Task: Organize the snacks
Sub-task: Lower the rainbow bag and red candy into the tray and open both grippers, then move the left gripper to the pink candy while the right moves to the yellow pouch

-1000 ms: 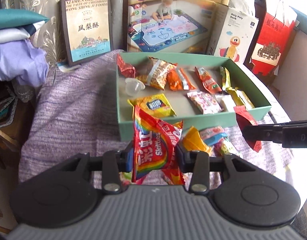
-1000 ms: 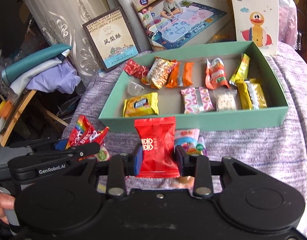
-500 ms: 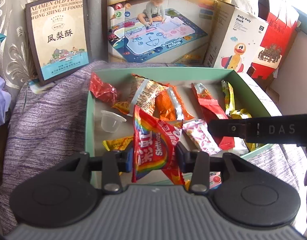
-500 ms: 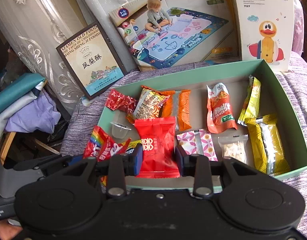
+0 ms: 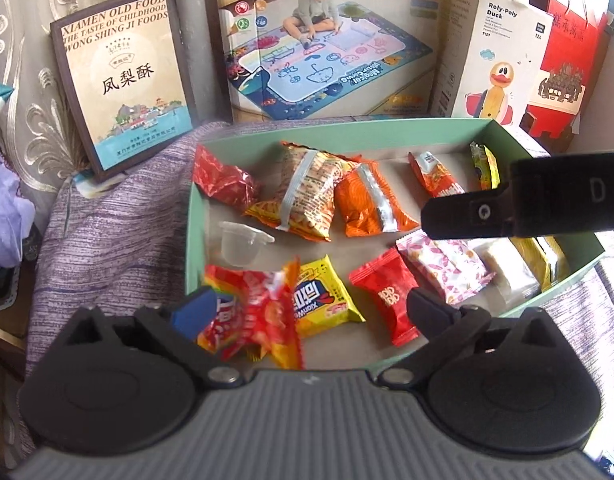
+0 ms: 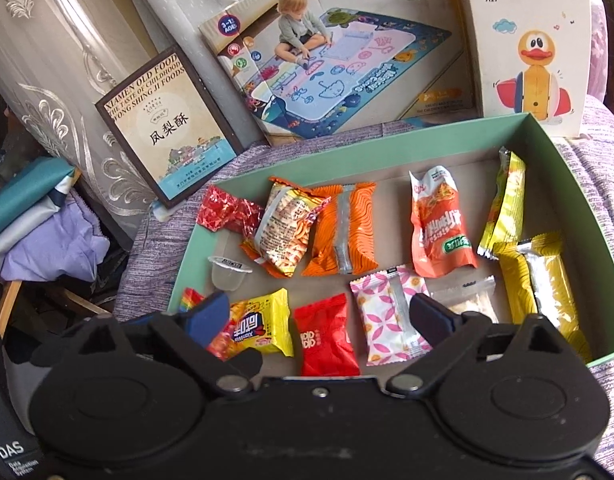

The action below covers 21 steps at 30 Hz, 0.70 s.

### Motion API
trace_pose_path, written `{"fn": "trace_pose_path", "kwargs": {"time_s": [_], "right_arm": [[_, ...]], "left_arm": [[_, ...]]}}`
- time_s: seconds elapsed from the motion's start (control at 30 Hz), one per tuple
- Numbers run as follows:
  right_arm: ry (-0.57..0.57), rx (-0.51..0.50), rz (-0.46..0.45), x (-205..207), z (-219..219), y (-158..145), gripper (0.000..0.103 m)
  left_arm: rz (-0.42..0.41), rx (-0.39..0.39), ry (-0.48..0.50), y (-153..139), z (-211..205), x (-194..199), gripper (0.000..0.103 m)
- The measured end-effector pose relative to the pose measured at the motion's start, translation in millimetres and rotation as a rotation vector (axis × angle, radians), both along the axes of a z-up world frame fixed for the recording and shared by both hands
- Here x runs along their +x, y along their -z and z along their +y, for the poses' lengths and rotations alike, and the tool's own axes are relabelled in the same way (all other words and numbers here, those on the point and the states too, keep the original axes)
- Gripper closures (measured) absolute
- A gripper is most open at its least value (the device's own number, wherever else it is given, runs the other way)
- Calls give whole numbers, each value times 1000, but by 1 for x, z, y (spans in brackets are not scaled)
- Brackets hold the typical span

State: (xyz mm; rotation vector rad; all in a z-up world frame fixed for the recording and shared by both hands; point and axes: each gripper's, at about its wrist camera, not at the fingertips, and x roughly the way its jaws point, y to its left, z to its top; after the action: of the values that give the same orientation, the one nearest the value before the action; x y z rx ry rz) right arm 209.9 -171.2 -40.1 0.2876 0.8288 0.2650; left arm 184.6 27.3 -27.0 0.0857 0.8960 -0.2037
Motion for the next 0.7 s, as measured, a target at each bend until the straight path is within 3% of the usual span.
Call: {"fn": "trace_pose_path", "kwargs": {"time_s": [0.33,0.7], "right_arm": [[12,-12,8,-26,-7,-10,0],[-4,-6,-15,-76,-13,-25,0]], "left_arm": [[-6,-24,-35,-15,9,-16,0],[-28,-52,-43,-34,18,-61,0]]}}
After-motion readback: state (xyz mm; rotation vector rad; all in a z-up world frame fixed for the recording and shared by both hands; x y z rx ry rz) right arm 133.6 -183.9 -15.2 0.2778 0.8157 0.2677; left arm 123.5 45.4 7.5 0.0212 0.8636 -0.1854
